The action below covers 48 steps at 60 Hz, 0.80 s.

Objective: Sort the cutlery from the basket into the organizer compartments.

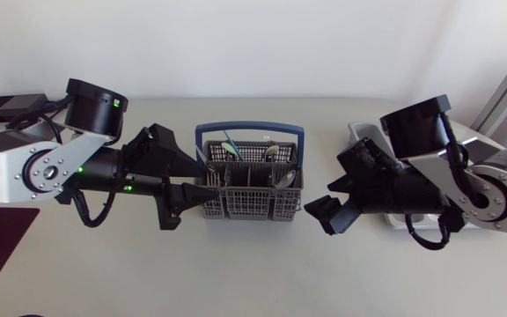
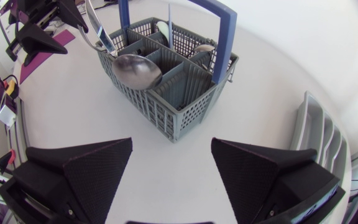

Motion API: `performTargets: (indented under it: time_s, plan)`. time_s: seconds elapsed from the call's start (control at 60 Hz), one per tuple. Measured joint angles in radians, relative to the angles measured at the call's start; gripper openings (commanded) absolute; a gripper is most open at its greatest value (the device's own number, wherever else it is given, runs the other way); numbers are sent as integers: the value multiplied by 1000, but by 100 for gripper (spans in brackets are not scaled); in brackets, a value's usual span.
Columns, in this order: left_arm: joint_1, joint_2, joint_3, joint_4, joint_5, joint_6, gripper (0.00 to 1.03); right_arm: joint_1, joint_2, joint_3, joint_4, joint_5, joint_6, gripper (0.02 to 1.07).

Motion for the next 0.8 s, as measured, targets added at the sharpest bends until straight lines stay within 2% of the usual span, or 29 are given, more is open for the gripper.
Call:
performTargets:
  time_s: [0.183,0.333,0.5,0.667,0.8]
  plan:
    - [0,36,21,1,54,8,30,0,21,-18,21,0,-13,94]
    - [6,48,26,0,94,20,24,0,32,-29,29,0,-15,94]
    - [21,71,52,-8,121,45,24,0,45,-29,37,0,-16,94]
    - [24,97,66,-12,127,62,11,0,55,-29,49,-4,-18,94]
    - [39,105,68,-13,128,64,6,0,57,-39,52,-4,-18,94]
